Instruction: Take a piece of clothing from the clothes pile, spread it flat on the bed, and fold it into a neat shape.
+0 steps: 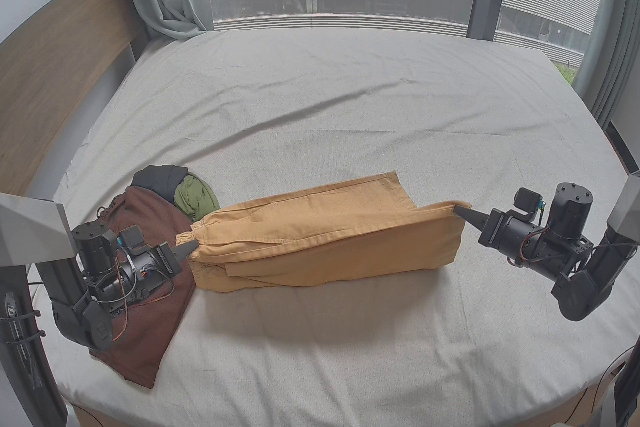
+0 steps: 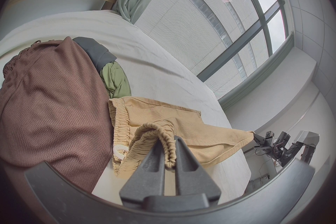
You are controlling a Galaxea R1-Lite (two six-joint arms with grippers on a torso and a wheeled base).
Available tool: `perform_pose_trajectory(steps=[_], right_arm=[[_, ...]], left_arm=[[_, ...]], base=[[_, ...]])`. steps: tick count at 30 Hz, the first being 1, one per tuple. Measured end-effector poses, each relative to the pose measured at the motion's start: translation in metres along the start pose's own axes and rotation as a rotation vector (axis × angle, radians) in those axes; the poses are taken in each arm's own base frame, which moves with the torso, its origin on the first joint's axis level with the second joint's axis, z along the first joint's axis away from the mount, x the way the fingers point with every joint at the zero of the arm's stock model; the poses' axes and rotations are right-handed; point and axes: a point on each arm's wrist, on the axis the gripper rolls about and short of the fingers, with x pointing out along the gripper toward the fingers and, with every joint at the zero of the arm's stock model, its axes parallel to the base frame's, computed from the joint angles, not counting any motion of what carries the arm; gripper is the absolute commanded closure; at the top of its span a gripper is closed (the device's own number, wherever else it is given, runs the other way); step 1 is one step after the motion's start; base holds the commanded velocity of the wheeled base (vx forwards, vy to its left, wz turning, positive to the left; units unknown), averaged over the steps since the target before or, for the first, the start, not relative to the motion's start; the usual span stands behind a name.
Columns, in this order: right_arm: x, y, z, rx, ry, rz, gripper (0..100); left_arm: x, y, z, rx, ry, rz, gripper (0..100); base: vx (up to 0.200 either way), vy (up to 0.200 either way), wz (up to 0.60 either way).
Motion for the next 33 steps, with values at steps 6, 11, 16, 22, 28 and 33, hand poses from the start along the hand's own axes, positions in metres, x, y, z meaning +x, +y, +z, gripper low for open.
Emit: perform_pose_trajectory(steps=[6, 11, 16, 22, 28, 33], right_arm=[[0.009, -0.001, 0.009, 0.0, -0.002, -0.003, 100], [0.016, -0.001, 0.016, 0.005, 0.007, -0.011, 100], [0.023, -0.002, 0.024, 0.01, 0.016, -0.02, 100], [0.032, -0.001, 0.034, 0.014, 0.023, -0.025, 100], [0.038, 0.0, 0.041, 0.018, 0.033, -0.03, 100], [0.043, 0.002, 0.048, 0.018, 0.033, -0.03, 100]], left_arm=[[0.002, -0.001, 0.001, -0.013, -0.01, -0.001, 100], [0.005, -0.001, 0.003, -0.018, -0.027, 0.015, 100], [0.008, 0.0, 0.003, -0.021, -0.034, 0.02, 100], [0.011, 0.001, 0.004, -0.026, -0.039, 0.017, 100], [0.013, 0.002, 0.004, -0.025, -0.042, 0.017, 100], [0.017, 0.004, 0.004, -0.024, -0.054, 0.026, 100]], base=[[0.0, 0.0, 0.0], [0.0, 0.0, 0.0], [0.0, 0.0, 0.0], [0.0, 0.0, 0.0], [0.0, 0.0, 0.0], [0.0, 0.0, 0.0]])
